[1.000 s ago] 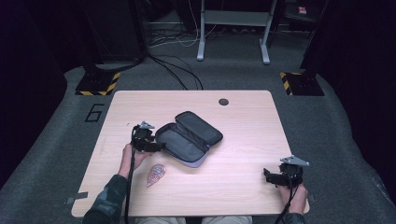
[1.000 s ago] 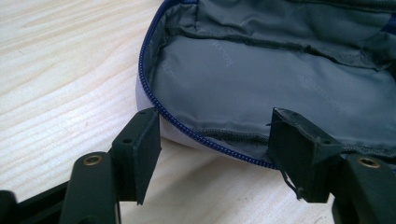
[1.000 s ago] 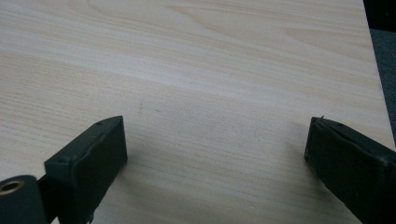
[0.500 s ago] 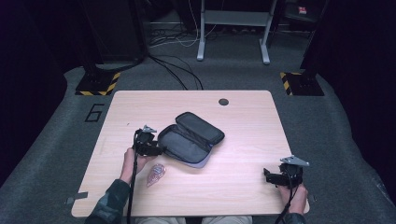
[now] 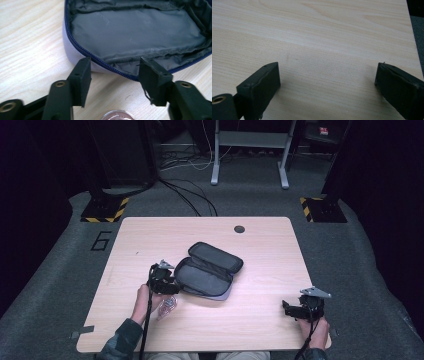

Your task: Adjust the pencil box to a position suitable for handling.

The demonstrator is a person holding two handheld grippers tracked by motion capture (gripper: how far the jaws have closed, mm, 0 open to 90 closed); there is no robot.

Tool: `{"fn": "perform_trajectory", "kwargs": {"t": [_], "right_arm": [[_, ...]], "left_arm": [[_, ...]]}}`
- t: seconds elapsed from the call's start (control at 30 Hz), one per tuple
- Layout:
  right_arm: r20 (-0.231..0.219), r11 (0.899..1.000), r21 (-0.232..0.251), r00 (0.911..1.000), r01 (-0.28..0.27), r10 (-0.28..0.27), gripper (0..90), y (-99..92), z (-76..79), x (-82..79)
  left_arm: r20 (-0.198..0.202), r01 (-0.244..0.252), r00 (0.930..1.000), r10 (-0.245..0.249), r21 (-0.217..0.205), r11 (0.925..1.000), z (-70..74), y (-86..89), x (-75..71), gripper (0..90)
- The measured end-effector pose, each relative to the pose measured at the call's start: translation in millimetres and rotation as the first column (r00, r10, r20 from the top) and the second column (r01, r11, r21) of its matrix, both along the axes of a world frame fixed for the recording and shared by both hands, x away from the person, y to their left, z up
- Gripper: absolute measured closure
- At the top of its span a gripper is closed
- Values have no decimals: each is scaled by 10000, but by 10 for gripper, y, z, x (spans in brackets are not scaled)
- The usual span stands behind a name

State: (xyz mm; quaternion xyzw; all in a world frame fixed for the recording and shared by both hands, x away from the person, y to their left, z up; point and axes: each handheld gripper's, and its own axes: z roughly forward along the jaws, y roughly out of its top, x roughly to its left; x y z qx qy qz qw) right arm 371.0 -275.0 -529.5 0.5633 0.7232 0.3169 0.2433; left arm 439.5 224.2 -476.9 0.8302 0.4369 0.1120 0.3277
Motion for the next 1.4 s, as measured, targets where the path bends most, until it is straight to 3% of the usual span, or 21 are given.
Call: {"fn": "perform_trajectory", "kwargs": {"t": [0.2, 0.33, 0.53, 0.83, 1.0, 1.2, 1.4], "right_arm": [[32, 10000, -34, 10000, -58, 58, 60, -5, -1, 4], [56, 9999, -68, 9999, -100, 100, 60, -8, -1, 6], [6, 10000, -5, 10000, -12, 12, 60, 0, 0, 0], [-28, 10000, 43, 10000, 30, -30, 61, 5, 1, -3], [10, 10000, -1, 10000, 4, -4, 62, 0, 1, -1], [13, 10000, -2, 10000, -2, 2, 62, 0, 1, 0], [13, 10000, -3, 10000, 1, -1, 62, 0, 1, -1]], "left_arm": [[196, -137, 9997, 139, -88, 9999, 129, 79, 104, 348], [326, -214, 9992, 217, -105, 9997, 169, 112, 200, 345], [-162, -362, 9992, 356, -342, 9988, 74, 132, 323, 390], [-254, -115, 9996, 102, -498, 9987, 12, 79, 203, 442], [-335, -162, 9993, 134, -862, 9961, -3, 41, 127, 446], [-377, 54, 9993, -80, -690, 9976, -49, -28, 67, 446], [-366, 214, 9990, -244, -802, 9965, -72, -86, -15, 447]]}}
